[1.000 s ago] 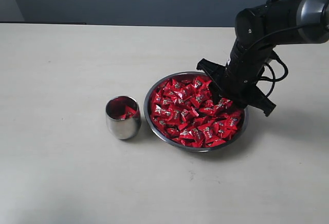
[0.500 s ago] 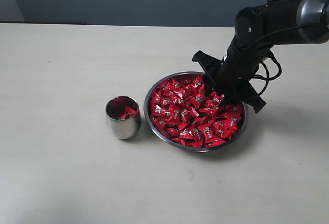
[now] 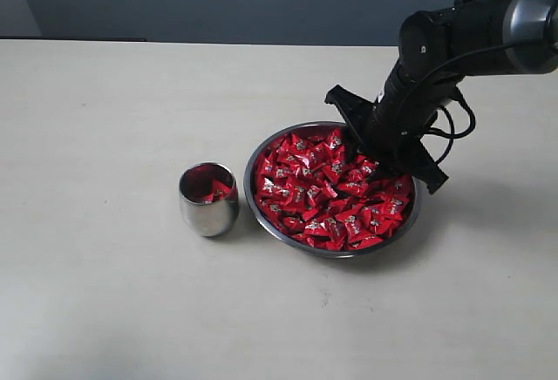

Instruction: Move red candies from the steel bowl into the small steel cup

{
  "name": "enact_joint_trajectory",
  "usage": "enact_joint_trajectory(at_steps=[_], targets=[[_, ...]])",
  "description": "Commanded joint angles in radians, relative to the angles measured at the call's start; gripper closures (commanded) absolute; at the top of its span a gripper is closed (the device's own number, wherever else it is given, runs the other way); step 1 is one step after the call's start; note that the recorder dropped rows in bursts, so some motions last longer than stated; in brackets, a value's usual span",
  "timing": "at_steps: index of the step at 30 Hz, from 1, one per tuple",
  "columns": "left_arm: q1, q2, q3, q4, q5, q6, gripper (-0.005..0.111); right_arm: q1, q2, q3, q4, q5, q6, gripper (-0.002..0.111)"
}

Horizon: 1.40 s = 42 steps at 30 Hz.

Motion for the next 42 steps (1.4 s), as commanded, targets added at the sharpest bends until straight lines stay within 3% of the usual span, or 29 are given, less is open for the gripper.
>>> enact_joint_trajectory(at_steps=[1,26,42], targets=[[-0.007,-0.005,0.005,0.002,-0.008,-0.001,0.106,-0.002,-0.002,-0.007,-0.017,0.019,-0.005,0.069],[-0.007,-0.005,0.005,0.002,-0.008,-0.001,0.106,0.018,0.059,-0.007,-0.046,-0.014,-0.005,0.069],[-0.007,-0.005,0.005,0.002,-0.008,-0.001,0.106,0.018,-0.006,-0.007,-0.153,0.094,-0.005,0.069]])
